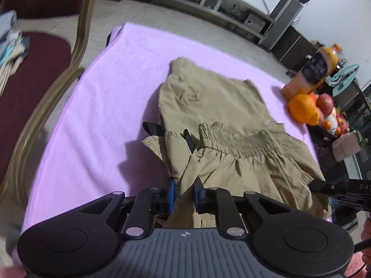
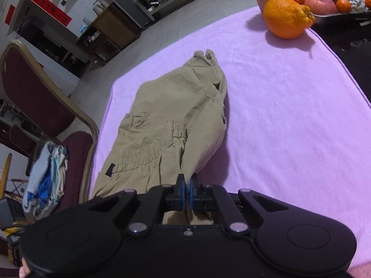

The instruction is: Fold clothes

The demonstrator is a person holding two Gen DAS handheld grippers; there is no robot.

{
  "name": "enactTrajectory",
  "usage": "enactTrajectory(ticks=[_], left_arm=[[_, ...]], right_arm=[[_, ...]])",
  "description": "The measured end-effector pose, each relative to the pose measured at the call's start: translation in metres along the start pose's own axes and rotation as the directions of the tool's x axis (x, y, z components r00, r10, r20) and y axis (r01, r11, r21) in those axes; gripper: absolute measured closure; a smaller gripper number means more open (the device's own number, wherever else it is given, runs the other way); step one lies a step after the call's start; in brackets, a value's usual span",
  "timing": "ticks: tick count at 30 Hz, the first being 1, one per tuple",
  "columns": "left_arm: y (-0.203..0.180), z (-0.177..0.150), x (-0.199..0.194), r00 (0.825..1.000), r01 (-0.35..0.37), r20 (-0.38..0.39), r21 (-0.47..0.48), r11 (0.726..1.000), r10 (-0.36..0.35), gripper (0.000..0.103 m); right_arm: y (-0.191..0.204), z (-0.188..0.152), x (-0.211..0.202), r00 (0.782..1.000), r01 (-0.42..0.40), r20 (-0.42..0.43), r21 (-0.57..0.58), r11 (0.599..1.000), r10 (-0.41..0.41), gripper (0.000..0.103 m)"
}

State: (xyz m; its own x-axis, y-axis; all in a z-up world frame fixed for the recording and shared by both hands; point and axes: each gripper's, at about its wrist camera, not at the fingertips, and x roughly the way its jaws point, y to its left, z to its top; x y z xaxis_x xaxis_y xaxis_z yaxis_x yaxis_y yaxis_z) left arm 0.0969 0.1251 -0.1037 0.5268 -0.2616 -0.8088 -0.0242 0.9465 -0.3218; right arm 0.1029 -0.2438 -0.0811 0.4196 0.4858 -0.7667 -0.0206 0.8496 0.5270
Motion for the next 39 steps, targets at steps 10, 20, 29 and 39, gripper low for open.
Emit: enactTrajectory(ticks=[10, 20, 29, 39], left_arm=[[0.003, -0.010, 0.012, 0.997, -0.078, 0.013, 0.043, 0.996, 0.078, 0.072], [-0.063, 0.018, 0.007, 0.994, -0.052, 0.102, 0.250, 0.967, 0.027, 0.075], [-0.083, 0.040, 0.071, 0.997, -0.064, -0.003, 0.407, 0.911, 0.072, 0.094], [-0.081, 0.036, 0.096, 0.998, -0.062, 0.046, 0.420, 0.906, 0.047, 0.094]], right_arm=[[-0.008, 0.001, 0.019, 0.989, 0.147, 0.042, -0.167, 0.975, -0.142, 0.075], [0.018, 0.042, -0.003, 0.964, 0.252, 0.182, -0.413, 0.875, -0.192, 0.047], [0.013, 0.059, 0.073, 0.970, -0.242, -0.068, -0.307, 0.921, 0.232, 0.097], [-0.003, 0.059, 0.129, 0.984, -0.136, -0.152, -0.274, 0.952, 0.097, 0.103]])
